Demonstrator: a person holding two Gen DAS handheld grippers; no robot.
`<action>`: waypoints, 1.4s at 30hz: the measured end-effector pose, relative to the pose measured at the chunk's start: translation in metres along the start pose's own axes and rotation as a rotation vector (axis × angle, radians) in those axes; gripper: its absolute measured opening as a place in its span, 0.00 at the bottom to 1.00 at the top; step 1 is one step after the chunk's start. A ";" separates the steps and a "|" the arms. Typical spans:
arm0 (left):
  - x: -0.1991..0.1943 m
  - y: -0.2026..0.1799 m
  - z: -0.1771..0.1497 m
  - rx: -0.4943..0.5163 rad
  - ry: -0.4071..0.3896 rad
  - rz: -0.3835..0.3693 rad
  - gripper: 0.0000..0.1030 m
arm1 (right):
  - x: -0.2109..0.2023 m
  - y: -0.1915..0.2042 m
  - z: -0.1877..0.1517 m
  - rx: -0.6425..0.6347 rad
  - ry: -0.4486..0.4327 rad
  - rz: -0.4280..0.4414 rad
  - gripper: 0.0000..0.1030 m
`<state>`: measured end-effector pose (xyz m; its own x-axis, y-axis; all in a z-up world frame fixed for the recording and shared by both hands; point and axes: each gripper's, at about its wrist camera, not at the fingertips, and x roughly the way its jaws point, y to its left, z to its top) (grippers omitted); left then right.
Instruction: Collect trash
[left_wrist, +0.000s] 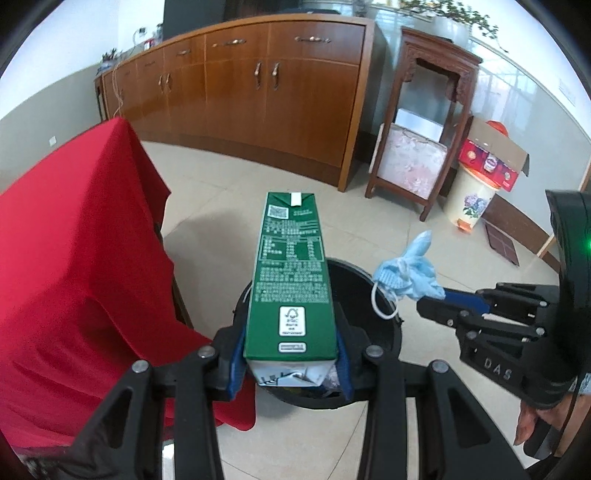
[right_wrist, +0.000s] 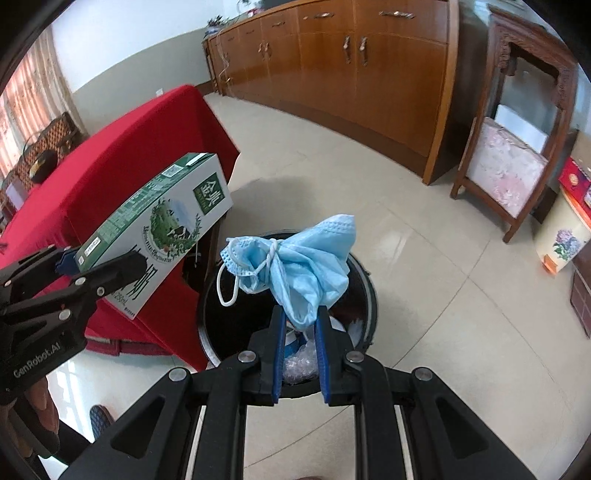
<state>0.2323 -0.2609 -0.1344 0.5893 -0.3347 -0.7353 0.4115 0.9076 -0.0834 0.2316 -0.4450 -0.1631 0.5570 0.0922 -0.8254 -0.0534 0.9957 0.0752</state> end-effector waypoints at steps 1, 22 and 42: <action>0.003 0.002 -0.002 -0.007 0.010 -0.001 0.40 | 0.005 0.001 0.001 -0.006 0.009 0.003 0.16; 0.027 0.004 -0.019 -0.044 0.061 0.089 0.99 | 0.046 -0.040 -0.008 0.066 0.074 -0.180 1.00; -0.038 -0.003 -0.006 -0.008 -0.042 0.092 1.00 | -0.043 -0.016 -0.024 0.122 -0.063 -0.187 1.00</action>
<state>0.2046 -0.2490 -0.1101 0.6529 -0.2603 -0.7113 0.3492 0.9368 -0.0223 0.1885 -0.4653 -0.1423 0.5984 -0.0983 -0.7951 0.1545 0.9880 -0.0058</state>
